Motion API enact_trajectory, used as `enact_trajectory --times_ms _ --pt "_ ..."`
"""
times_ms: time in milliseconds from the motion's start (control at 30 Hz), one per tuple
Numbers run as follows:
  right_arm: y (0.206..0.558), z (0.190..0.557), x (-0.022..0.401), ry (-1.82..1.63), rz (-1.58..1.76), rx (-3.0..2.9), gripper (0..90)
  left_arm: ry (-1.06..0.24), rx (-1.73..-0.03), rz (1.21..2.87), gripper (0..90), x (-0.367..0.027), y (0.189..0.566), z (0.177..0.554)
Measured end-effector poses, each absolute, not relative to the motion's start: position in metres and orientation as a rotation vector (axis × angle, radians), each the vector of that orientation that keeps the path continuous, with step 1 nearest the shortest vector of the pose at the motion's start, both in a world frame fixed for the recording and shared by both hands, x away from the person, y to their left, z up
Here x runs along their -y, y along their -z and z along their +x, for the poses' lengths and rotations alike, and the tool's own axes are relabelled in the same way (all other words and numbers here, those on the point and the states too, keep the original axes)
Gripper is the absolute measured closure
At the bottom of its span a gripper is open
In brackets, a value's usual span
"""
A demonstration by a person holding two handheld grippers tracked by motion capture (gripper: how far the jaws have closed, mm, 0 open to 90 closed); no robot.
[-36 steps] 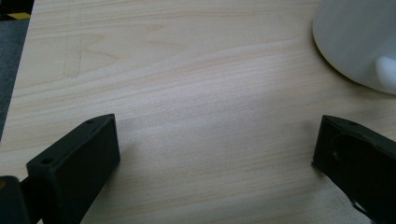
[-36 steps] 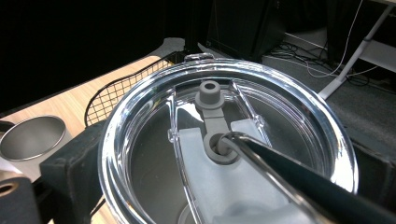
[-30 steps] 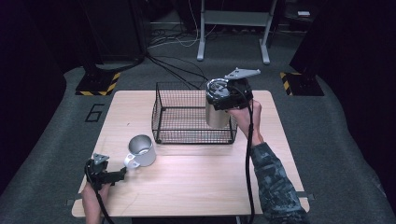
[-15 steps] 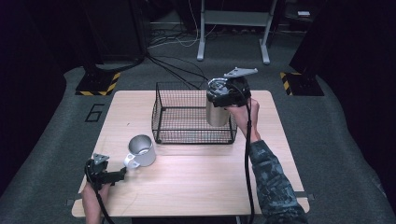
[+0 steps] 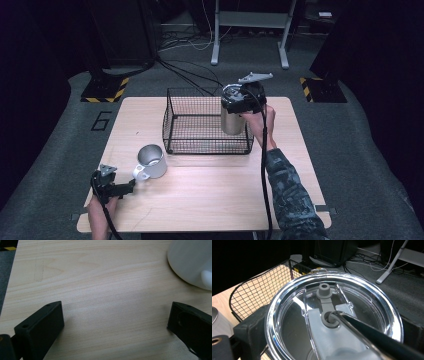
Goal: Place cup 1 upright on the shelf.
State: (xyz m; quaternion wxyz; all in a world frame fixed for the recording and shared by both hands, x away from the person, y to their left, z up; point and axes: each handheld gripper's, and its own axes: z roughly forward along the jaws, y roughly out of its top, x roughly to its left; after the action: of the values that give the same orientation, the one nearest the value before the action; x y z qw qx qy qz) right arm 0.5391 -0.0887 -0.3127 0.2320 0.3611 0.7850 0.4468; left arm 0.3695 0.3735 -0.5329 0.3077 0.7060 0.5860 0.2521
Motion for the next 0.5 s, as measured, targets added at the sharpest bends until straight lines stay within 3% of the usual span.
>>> enact_trajectory --times_ms 500 --pt "0.329 0.554 0.082 -1.185 1.032 -2.182 3.4 -0.666 -1.549 1.867 0.1 -0.374 0.533 0.369"
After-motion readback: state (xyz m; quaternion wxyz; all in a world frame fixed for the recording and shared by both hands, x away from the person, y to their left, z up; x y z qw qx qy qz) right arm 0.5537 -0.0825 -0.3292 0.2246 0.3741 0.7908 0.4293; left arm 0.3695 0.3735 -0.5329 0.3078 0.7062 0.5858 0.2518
